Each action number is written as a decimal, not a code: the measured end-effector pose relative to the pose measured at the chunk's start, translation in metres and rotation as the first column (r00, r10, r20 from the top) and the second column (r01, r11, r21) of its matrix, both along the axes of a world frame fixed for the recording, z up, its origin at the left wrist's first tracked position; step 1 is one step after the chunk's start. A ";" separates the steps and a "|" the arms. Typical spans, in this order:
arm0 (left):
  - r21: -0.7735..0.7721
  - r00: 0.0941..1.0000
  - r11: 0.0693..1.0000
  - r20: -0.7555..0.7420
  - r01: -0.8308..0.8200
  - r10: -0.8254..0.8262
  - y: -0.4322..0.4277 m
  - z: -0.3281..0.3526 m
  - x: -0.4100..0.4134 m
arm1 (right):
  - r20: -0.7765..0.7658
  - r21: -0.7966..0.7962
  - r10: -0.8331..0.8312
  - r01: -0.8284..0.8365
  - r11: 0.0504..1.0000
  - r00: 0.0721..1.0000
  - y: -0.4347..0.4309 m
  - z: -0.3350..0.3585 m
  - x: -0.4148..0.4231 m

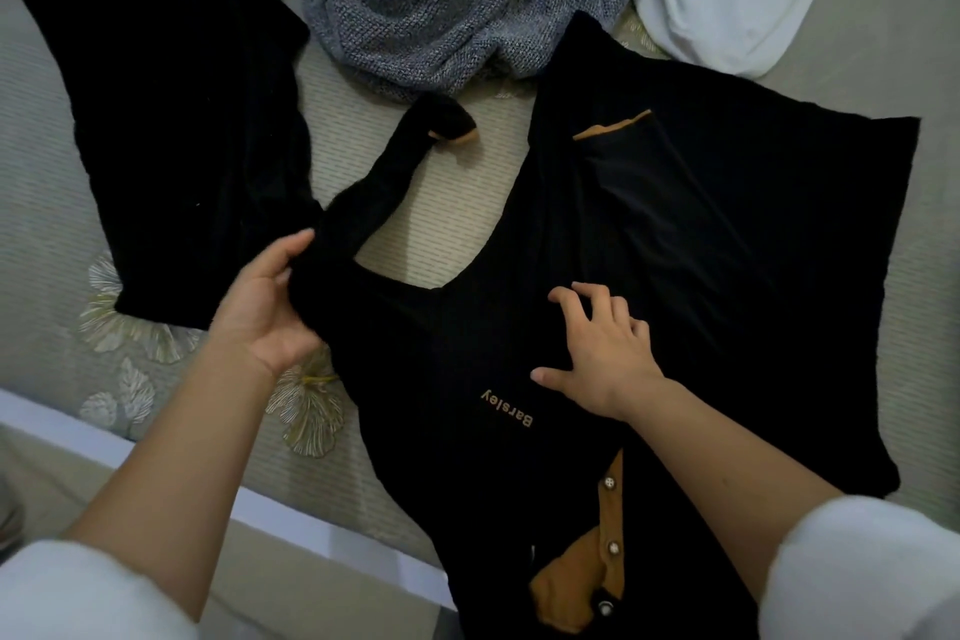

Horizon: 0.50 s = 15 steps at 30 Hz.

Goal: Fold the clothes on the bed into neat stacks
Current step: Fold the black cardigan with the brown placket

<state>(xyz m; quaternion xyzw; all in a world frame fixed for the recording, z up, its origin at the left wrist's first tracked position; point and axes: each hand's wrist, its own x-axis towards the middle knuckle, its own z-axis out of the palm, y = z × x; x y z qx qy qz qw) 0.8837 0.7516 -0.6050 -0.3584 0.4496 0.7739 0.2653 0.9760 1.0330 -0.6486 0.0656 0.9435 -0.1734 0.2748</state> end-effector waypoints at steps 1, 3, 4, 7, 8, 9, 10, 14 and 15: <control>-0.031 0.996 0.996 -0.046 -0.079 0.078 -0.001 0.003 -0.004 | 0.005 0.008 -0.001 0.001 1.000 1.000 -0.001 0.001 -0.002; -0.066 0.975 0.979 -0.120 -0.194 0.185 -0.002 0.010 -0.011 | 0.013 0.021 0.004 -0.004 1.000 1.000 -0.002 0.001 -0.004; -0.089 0.969 0.975 -0.162 -0.203 0.187 -0.001 0.013 -0.013 | 0.014 0.026 0.006 -0.006 1.000 1.000 -0.002 0.001 -0.005; -0.267 0.919 0.954 -0.395 -0.133 0.018 0.019 0.022 -0.016 | 0.004 0.032 0.025 -0.025 0.999 1.000 -0.001 0.002 -0.004; -0.370 0.873 0.919 -0.483 -0.134 -0.066 0.032 0.026 -0.015 | -0.003 0.029 0.031 -0.031 0.999 1.000 -0.001 0.003 -0.003; -0.483 0.812 0.864 -0.557 -0.146 -0.175 0.048 0.030 -0.013 | -0.003 0.024 0.033 -0.033 0.999 0.999 0.000 0.004 -0.003; -0.582 0.732 0.800 -0.609 -0.150 -0.306 0.067 0.035 -0.010 | 0.003 -0.005 0.021 -0.021 1.000 1.000 0.002 0.004 -0.002; -0.898 0.130 0.439 -0.440 -0.040 -0.888 0.133 0.029 0.027 | -0.012 -0.483 -0.378 0.325 0.813 0.926 0.024 0.009 0.002; -0.961 -0.019 0.275 -0.276 0.007 -0.961 0.140 0.022 0.040 | 0.015 -0.577 -0.556 0.462 0.674 0.831 0.033 0.012 0.003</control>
